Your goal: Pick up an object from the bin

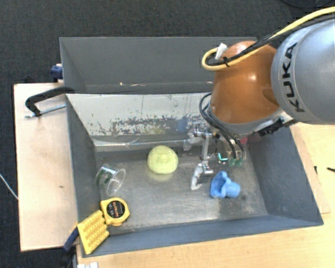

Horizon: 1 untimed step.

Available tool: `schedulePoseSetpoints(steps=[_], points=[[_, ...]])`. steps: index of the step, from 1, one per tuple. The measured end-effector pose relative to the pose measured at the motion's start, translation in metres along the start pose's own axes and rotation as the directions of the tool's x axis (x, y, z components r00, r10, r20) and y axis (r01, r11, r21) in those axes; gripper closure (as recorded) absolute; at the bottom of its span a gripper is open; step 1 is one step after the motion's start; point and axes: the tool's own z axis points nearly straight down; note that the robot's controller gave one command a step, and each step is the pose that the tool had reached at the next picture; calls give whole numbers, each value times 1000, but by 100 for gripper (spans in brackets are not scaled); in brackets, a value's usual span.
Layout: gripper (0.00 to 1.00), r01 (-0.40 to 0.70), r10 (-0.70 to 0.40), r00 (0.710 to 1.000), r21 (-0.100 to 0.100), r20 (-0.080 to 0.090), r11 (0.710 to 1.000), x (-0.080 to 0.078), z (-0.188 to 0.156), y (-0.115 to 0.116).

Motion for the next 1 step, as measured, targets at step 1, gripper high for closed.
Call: schedulePoseSetpoints(steps=[1], points=[[0,-1,1,1000,0,7,1000,-1,-4,0]])
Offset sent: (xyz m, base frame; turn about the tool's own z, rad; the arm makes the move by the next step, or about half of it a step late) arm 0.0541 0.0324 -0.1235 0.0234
